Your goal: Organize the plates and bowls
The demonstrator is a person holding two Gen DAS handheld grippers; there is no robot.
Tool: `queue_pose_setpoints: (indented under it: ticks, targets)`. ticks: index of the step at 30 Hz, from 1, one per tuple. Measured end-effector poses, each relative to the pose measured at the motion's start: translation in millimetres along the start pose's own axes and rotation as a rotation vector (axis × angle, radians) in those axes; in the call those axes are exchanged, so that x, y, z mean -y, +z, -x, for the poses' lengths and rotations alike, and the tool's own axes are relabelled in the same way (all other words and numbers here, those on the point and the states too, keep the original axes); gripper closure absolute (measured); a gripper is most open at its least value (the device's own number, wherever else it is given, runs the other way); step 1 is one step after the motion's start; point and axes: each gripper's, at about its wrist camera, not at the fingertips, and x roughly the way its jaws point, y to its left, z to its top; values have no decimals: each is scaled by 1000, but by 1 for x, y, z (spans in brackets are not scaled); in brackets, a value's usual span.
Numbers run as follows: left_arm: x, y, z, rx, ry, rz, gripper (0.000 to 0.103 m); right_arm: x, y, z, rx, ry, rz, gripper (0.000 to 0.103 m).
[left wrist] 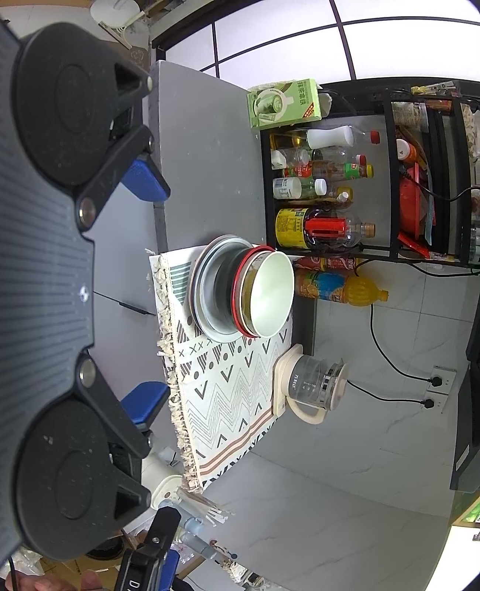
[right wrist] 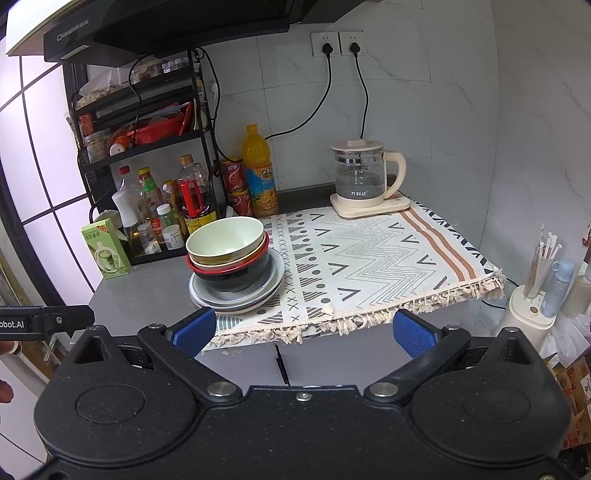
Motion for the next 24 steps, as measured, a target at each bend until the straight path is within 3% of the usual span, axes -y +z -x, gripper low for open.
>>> queue_pose_setpoints:
  ticks: [24]
  targets:
    - [5, 1, -4, -6, 8, -4, 1, 4, -1, -3, -6, 3, -1, 0]
